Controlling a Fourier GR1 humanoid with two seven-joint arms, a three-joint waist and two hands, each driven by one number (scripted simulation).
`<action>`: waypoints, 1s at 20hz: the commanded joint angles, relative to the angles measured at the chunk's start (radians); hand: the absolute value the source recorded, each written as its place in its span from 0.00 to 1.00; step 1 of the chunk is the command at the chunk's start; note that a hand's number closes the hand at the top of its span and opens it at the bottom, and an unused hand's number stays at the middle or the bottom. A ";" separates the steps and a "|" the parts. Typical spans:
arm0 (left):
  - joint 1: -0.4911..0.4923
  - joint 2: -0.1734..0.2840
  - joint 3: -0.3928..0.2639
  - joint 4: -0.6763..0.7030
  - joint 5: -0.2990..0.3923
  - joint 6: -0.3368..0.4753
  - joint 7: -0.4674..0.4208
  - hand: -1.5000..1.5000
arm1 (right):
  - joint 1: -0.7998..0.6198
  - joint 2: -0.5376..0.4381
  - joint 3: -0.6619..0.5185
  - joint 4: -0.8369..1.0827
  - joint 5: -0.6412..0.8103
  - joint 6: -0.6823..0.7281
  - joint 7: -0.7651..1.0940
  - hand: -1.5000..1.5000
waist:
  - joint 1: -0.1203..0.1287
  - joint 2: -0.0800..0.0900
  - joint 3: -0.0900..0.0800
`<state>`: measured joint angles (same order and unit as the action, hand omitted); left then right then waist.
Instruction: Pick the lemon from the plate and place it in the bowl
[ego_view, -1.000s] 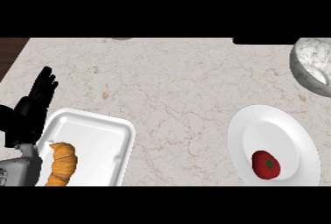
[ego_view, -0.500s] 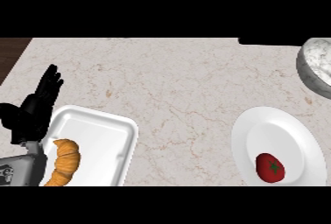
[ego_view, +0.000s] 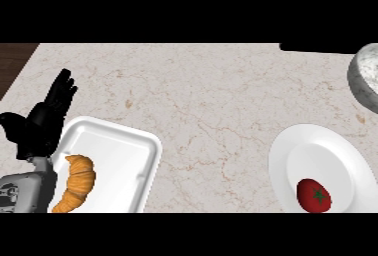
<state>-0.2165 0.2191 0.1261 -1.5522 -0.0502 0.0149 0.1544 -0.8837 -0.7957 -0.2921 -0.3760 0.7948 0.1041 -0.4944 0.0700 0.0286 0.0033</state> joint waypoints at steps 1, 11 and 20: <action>-0.011 -0.015 -0.008 0.017 -0.017 0.018 -0.010 0.50 | -0.028 -0.007 0.021 0.115 0.032 0.047 -0.026 0.00 | 0.004 0.003 0.001; 0.012 -0.006 0.011 0.015 -0.001 0.007 -0.029 0.50 | -0.098 -0.078 -0.275 0.256 -0.268 0.296 -0.158 0.00 | -0.006 0.005 0.007; 0.020 0.013 0.019 -0.012 0.015 -0.017 -0.021 0.50 | -0.041 -0.266 -0.399 0.326 -0.392 0.528 -0.082 0.00 | -0.006 0.008 0.009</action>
<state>-0.2046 0.2192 0.1404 -1.5442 -0.0446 0.0136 0.1303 -0.9615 -0.9853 -0.6549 -0.0681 0.4389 0.5262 -0.5718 0.0618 0.0356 0.0099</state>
